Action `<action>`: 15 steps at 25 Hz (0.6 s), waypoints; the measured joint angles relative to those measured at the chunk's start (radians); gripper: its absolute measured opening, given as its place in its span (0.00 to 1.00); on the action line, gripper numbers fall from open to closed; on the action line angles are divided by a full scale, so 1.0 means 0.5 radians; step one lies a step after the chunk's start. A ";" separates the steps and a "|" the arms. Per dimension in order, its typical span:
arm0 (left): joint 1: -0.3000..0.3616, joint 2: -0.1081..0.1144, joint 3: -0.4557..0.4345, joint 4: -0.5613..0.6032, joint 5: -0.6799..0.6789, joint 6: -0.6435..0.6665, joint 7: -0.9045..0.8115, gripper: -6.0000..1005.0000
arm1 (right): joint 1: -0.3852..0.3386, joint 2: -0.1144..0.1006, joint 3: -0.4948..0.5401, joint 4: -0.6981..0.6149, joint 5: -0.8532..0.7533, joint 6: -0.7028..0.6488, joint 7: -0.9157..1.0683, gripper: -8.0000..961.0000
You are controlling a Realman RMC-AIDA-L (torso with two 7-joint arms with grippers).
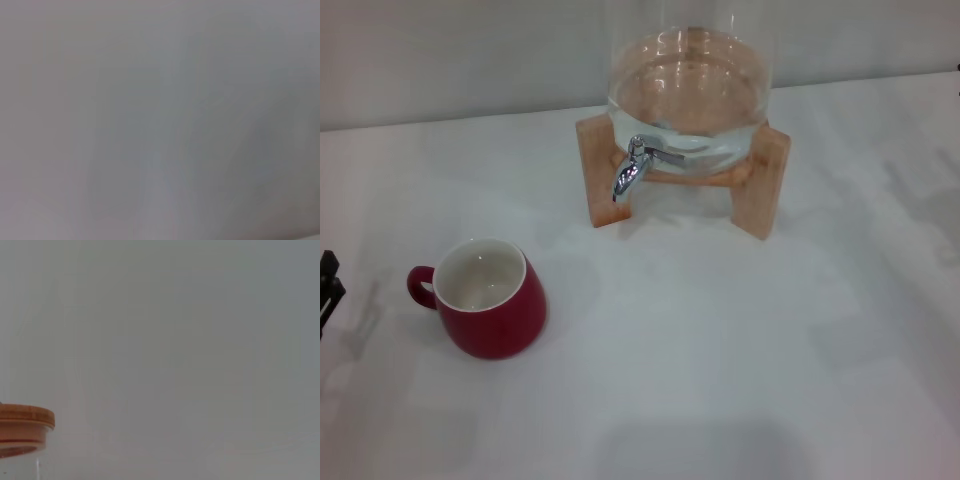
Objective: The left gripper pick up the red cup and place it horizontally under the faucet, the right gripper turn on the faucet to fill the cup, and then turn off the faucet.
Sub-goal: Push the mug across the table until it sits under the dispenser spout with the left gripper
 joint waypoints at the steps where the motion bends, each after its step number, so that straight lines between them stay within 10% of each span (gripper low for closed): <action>1: 0.000 0.000 0.000 -0.006 0.005 0.000 0.000 0.86 | 0.000 0.000 0.000 0.000 0.000 0.000 0.000 0.90; 15: -0.001 -0.003 0.000 -0.070 0.134 -0.002 0.000 0.86 | 0.003 0.000 0.002 0.000 0.000 -0.021 -0.007 0.90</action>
